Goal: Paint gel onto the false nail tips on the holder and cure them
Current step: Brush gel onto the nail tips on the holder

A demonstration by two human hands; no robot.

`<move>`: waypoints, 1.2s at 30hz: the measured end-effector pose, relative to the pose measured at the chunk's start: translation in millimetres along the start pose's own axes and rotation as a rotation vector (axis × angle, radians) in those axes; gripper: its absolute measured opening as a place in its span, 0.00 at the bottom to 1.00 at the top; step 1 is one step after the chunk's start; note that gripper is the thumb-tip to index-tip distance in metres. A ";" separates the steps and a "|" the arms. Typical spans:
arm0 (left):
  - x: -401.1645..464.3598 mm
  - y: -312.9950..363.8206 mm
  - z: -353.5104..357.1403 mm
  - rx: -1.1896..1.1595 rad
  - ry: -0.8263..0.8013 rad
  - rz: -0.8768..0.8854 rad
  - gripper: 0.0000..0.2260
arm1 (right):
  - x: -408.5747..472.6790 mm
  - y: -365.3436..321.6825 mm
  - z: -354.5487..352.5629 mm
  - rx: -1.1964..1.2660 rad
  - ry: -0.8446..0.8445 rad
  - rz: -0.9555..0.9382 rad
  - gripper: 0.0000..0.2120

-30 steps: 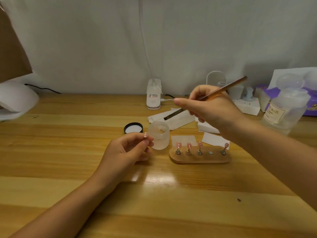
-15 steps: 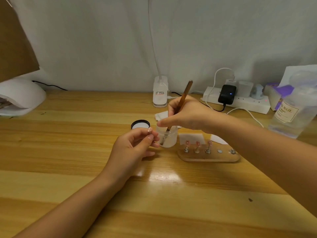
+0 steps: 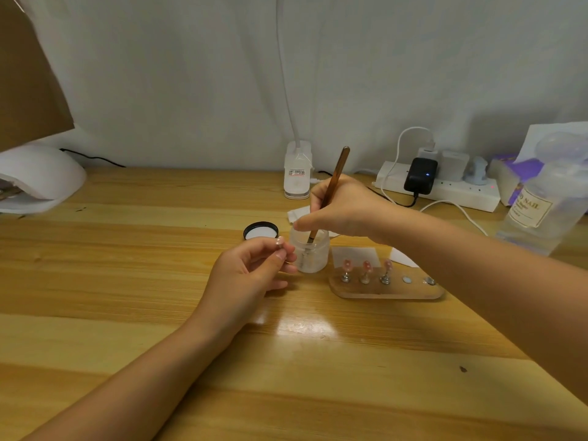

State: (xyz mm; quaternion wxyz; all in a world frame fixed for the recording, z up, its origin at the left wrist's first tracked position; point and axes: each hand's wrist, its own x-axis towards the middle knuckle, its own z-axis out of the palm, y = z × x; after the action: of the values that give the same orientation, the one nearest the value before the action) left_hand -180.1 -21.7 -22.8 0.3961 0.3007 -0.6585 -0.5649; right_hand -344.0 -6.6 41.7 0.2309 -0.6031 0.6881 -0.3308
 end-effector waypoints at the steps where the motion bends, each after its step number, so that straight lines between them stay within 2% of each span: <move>1: 0.1 0.1 0.2 0.001 0.000 0.000 0.09 | -0.6 0.4 1.4 -0.021 -0.008 0.006 0.15; 9: -0.5 1.3 0.7 0.017 -0.008 0.001 0.09 | 2.0 0.5 -3.7 0.045 0.059 0.008 0.16; 15: -1.9 2.2 1.3 0.036 -0.024 0.012 0.09 | -2.1 2.1 -0.4 -0.012 0.058 -0.011 0.15; 25: -1.5 2.2 3.5 0.047 -0.031 0.014 0.08 | -13.2 16.6 -24.9 0.369 0.268 0.141 0.15; 36: -3.5 2.9 3.3 0.057 -0.031 0.007 0.07 | -21.5 29.1 -29.7 0.423 0.296 0.193 0.14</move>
State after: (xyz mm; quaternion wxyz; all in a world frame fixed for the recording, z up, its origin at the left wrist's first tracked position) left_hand -181.0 -16.6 -20.8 0.3790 0.3006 -0.6814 -0.5493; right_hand -381.4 21.3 38.6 0.2795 -0.4180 0.6843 -0.5281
